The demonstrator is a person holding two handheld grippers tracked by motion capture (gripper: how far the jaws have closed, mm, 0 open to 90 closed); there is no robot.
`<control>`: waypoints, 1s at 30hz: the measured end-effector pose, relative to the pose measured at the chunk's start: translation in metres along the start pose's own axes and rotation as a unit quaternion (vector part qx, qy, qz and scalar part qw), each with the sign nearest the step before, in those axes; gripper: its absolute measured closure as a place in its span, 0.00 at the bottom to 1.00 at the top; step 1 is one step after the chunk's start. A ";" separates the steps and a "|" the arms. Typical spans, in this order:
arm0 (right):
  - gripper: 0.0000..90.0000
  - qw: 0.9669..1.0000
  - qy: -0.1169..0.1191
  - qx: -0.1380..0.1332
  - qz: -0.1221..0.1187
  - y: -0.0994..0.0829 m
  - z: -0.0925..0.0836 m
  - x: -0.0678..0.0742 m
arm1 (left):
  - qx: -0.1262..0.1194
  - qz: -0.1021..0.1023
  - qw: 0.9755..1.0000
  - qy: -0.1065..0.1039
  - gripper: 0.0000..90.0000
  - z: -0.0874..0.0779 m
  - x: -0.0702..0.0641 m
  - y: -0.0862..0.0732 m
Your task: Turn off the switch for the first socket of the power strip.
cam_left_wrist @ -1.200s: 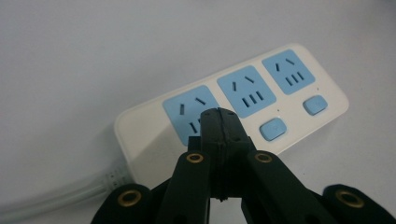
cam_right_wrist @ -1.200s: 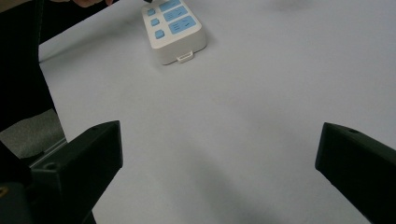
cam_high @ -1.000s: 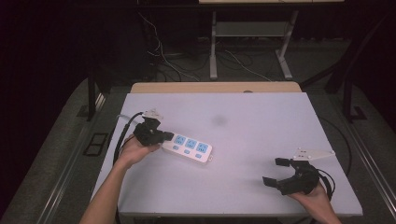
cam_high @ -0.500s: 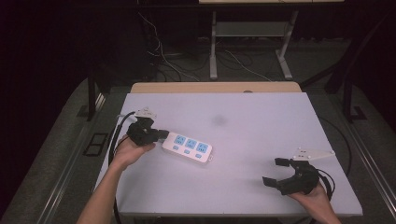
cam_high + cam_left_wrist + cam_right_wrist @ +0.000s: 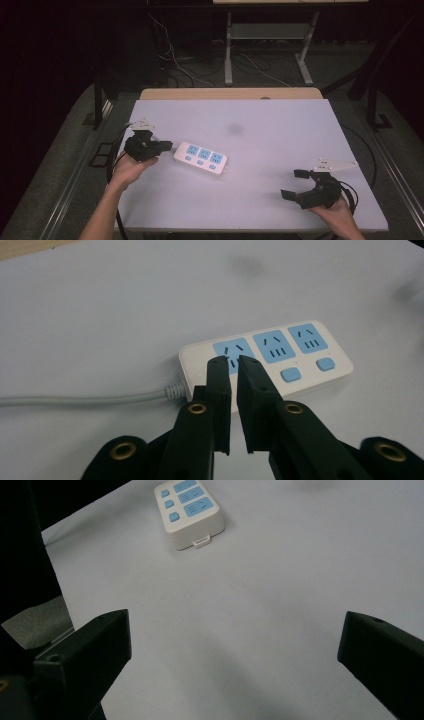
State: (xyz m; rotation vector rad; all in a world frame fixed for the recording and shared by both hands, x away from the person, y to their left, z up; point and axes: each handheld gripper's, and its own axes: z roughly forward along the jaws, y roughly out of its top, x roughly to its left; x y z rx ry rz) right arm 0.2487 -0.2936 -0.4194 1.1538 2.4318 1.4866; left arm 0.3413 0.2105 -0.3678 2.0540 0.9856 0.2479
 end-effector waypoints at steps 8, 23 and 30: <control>0.01 1.000 0.001 -0.001 0.001 0.000 0.001 0.001 | -0.015 -0.019 1.000 -0.009 0.75 -0.012 -0.002 -0.010; 0.01 1.000 0.002 0.001 0.000 0.000 0.002 0.002 | -0.047 -0.031 0.998 -0.004 0.11 -0.021 -0.021 -0.030; 0.01 1.000 0.002 0.000 0.000 0.000 0.001 0.002 | -0.051 -0.025 0.998 -0.002 0.00 -0.017 -0.032 -0.038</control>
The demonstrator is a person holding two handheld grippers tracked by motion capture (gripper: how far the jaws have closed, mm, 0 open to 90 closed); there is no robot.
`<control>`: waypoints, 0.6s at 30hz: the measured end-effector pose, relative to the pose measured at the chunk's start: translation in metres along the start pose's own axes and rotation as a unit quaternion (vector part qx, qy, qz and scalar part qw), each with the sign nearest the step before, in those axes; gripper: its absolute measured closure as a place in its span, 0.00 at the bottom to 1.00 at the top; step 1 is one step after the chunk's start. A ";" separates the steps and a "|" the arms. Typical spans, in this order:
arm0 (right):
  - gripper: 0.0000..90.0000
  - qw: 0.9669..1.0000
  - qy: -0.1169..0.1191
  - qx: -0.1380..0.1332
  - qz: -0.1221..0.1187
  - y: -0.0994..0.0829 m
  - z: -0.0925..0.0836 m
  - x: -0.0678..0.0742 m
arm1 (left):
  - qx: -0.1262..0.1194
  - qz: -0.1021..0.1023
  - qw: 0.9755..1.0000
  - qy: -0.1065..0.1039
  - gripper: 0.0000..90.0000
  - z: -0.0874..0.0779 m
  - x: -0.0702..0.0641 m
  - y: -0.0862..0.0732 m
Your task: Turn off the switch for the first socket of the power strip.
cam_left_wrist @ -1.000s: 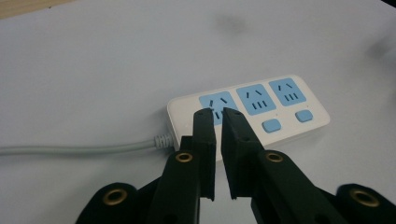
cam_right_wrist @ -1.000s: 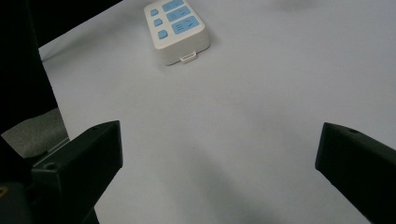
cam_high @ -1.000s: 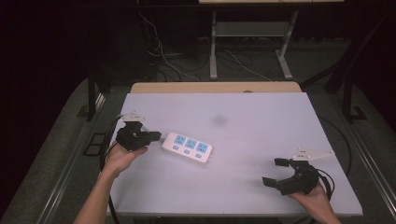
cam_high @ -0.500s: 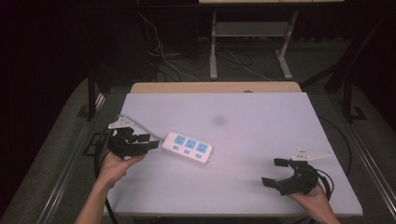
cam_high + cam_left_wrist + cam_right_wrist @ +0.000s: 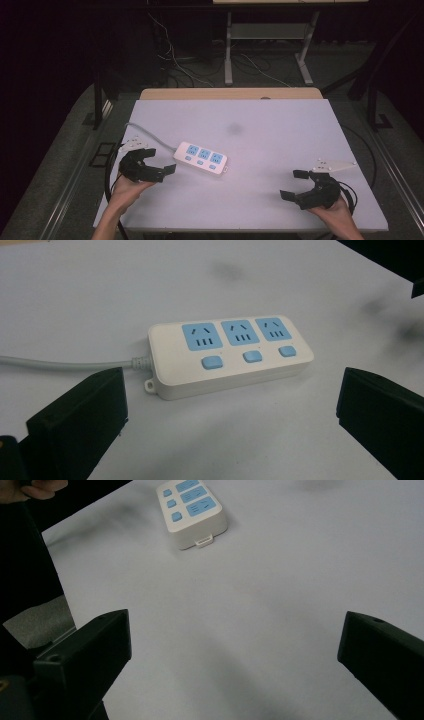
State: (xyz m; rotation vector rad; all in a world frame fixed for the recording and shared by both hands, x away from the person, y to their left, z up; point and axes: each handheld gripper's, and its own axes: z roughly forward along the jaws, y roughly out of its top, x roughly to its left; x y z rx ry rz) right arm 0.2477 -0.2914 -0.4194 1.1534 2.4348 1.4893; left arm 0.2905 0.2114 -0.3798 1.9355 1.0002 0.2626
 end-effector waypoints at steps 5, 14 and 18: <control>0.01 1.000 0.000 0.000 0.000 0.000 0.000 0.000 | -0.006 0.001 1.000 -0.003 0.00 0.001 -0.004 -0.007; 0.01 1.000 0.000 0.000 -0.001 0.000 0.000 0.000 | -0.025 0.003 1.000 -0.007 0.00 0.004 -0.013 -0.021; 0.01 1.000 0.000 0.001 -0.001 -0.001 0.000 0.000 | -0.027 0.010 1.000 -0.011 0.00 0.006 -0.018 -0.027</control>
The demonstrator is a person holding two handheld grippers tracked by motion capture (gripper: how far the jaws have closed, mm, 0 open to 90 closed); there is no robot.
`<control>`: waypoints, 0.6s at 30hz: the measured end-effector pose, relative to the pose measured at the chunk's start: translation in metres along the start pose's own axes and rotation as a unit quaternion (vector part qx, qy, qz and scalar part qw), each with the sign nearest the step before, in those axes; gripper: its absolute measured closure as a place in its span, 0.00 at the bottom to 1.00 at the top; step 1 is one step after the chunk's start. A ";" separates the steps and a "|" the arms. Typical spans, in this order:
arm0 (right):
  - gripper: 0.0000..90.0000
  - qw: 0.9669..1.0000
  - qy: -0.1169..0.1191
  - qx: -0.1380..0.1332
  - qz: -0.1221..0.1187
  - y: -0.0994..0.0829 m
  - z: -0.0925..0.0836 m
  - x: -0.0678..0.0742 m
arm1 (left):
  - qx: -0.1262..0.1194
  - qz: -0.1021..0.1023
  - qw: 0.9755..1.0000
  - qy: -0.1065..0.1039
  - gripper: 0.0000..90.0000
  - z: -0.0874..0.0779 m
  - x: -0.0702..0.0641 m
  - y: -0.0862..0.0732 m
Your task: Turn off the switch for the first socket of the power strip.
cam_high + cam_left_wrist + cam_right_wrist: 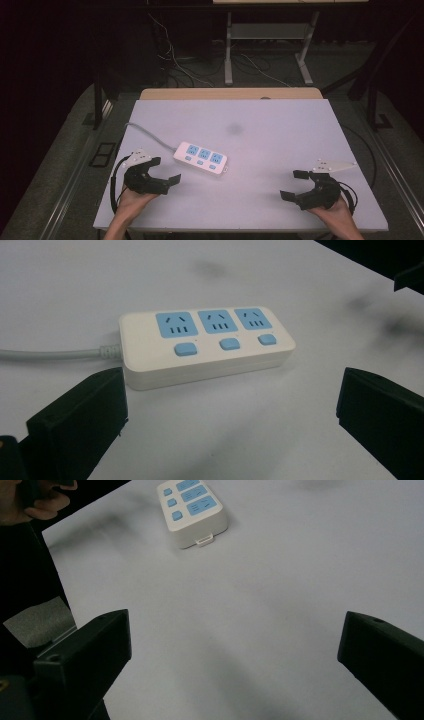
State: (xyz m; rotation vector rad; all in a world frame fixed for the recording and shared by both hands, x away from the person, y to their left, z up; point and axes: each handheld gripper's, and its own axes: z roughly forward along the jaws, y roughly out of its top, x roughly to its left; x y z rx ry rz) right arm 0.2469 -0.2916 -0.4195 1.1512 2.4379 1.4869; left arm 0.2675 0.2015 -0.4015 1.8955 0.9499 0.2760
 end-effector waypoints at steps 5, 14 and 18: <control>0.01 1.000 0.000 0.000 0.000 0.000 0.000 0.000 | -0.002 0.002 1.000 -0.009 0.00 0.002 -0.006 -0.007; 0.01 1.000 0.001 0.004 0.001 -0.001 0.000 0.000 | -0.004 0.012 1.000 -0.020 0.00 0.009 -0.012 -0.016; 0.01 1.000 0.001 0.006 0.001 -0.002 0.001 0.000 | 0.002 0.010 1.000 -0.027 0.00 0.013 -0.013 -0.019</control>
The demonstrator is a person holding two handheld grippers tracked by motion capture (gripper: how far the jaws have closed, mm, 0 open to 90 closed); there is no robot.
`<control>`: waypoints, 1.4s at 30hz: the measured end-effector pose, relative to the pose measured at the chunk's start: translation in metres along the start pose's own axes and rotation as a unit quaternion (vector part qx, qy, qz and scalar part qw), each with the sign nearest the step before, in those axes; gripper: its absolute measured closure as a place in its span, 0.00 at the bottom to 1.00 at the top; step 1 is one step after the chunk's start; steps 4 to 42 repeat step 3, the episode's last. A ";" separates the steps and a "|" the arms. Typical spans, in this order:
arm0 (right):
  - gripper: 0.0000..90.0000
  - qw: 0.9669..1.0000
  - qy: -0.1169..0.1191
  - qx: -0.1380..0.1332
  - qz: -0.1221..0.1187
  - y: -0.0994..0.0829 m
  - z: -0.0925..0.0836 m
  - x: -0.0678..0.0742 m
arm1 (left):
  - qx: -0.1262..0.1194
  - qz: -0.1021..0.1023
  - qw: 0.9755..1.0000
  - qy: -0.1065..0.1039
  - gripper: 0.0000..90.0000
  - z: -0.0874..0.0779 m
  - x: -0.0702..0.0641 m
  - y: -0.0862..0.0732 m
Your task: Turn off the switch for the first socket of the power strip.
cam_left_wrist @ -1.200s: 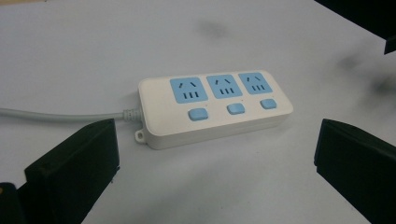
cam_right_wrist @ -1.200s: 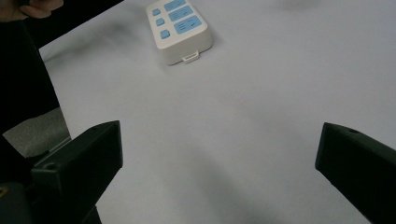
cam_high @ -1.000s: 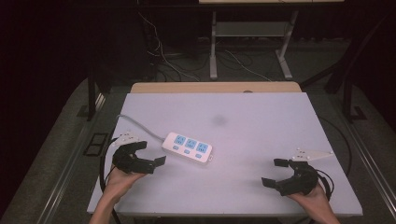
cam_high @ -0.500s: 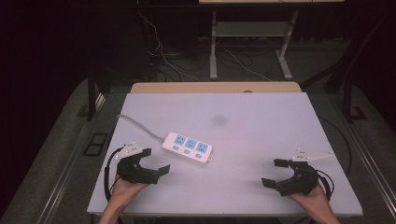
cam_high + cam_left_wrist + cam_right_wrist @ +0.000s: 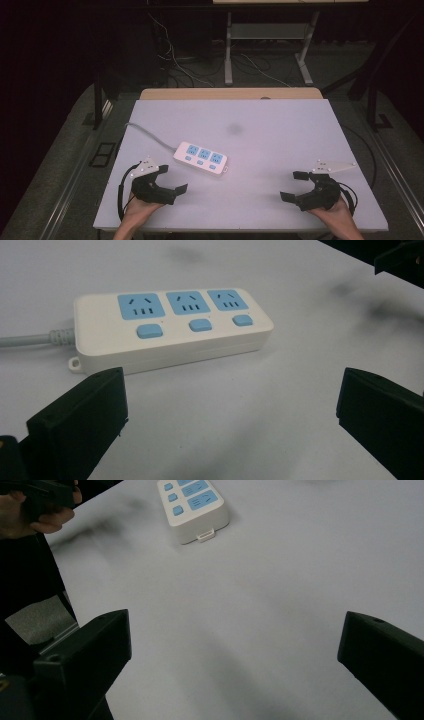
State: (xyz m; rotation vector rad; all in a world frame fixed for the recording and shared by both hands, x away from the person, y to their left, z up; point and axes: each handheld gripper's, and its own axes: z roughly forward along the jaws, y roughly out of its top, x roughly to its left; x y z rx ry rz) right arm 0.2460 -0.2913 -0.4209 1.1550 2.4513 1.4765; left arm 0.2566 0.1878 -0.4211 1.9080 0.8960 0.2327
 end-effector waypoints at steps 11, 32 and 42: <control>0.01 1.000 0.001 0.000 0.000 0.000 0.000 0.000 | 0.007 0.002 1.000 -0.004 0.00 0.002 -0.001 -0.001; 0.01 1.000 0.001 0.000 0.000 0.000 0.000 0.000 | 0.007 0.002 1.000 -0.004 0.00 0.002 -0.001 -0.001; 0.01 1.000 0.001 0.000 0.000 0.000 0.000 0.000 | 0.007 0.002 1.000 -0.004 0.00 0.002 -0.001 -0.001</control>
